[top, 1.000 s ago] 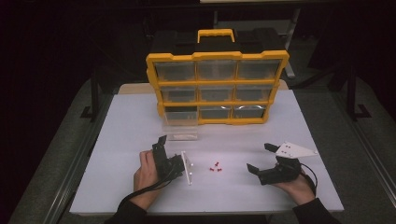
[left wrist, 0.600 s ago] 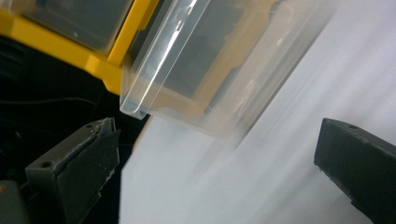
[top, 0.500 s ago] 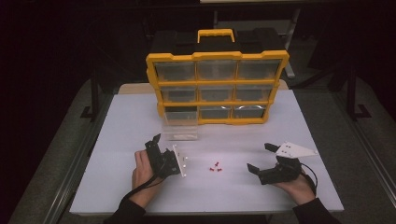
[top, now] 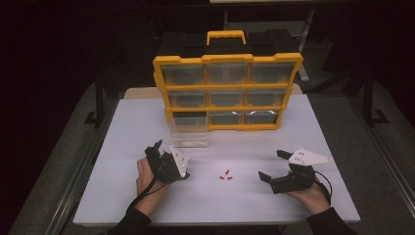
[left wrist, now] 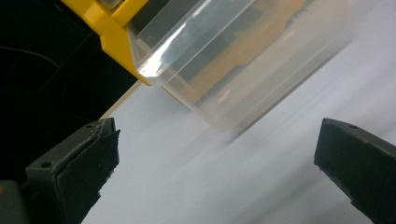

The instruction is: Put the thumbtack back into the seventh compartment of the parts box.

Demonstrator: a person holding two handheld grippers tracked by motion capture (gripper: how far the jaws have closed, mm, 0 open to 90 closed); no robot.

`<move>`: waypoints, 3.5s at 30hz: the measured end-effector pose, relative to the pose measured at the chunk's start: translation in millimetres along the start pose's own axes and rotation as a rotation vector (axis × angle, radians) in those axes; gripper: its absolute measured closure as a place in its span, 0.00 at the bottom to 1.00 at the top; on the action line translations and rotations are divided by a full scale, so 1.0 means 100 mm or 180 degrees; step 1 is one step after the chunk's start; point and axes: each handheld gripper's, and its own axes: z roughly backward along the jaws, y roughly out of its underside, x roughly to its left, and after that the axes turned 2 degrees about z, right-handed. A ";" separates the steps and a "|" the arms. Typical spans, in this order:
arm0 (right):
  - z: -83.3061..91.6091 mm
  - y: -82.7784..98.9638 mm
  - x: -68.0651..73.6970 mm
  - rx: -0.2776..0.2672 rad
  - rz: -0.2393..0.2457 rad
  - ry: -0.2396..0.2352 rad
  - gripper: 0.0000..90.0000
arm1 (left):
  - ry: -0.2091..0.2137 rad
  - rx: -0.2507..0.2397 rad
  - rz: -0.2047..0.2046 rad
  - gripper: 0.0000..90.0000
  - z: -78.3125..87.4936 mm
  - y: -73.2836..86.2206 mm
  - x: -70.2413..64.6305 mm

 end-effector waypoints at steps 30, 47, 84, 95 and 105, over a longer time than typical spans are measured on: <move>-0.01 0.00 0.00 0.0013 0.0011 -0.0008 0.00 | 0.0373 -0.0135 0.1148 0.00 -0.04 0.08 0.28; -0.01 0.00 0.00 0.0008 0.0012 -0.0009 0.00 | 0.0606 -0.0209 0.1643 0.00 -0.10 0.15 0.45; -0.02 0.00 -0.01 0.0030 0.0004 -0.0018 0.00 | 0.1441 -0.0726 0.1568 0.00 0.13 0.38 0.79; -0.02 0.00 0.00 0.0045 0.0006 -0.0032 0.00 | 0.1627 -0.0866 0.1563 0.00 0.28 0.51 0.87; -0.04 0.01 0.00 0.0078 0.0015 -0.0053 0.00 | 0.1686 -0.0906 0.1502 0.00 0.41 0.63 0.86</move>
